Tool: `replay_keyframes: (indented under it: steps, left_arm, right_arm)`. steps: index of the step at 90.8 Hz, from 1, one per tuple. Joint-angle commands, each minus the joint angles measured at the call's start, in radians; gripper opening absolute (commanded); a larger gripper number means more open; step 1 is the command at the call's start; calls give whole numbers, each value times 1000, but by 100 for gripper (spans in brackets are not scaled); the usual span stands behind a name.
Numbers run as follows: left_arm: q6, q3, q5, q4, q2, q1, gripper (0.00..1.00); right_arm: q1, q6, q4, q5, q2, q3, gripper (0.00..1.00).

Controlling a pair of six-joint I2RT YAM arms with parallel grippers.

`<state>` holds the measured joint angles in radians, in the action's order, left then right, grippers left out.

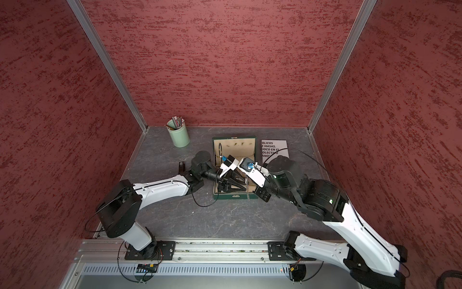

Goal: Put jewelry chain into jewelry box
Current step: Hang the necklace on the jewelry box clasp.

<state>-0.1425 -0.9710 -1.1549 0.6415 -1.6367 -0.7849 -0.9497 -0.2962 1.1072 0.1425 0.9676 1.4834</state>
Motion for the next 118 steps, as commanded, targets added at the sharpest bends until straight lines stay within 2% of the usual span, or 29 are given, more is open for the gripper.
replay_keyframes:
  steps: [1, 28, 37, 58, 79, 91, 106, 118]
  left_arm:
    - [-3, -21, -21, 12, -12, 1, 37]
    - [-14, -38, -32, 15, -20, -4, 40]
    - [-14, -41, -37, 13, -21, -4, 36]
    - [-8, -47, -44, -3, -27, 0, 0]
    - [-25, -37, -11, -3, -15, 5, 0]
    - [4, -3, 96, -33, 39, 15, 0]
    - [155, -12, 389, -300, 134, 21, 0]
    - [197, -32, 623, -381, 168, 35, 0]
  right_arm:
    - [11, -2, -6, -1, -10, 23, 0]
    - [10, -3, -7, -4, -9, 21, 0]
    - [9, -4, -9, -1, -9, 21, 0]
    - [10, -7, -12, 7, -12, 17, 0]
    - [10, 7, -25, 19, -18, 5, 0]
    - [9, 53, -117, 81, -43, -53, 0]
    - [10, 114, -311, 189, -64, -163, 0]
    - [13, 160, -522, 230, -30, -264, 0]
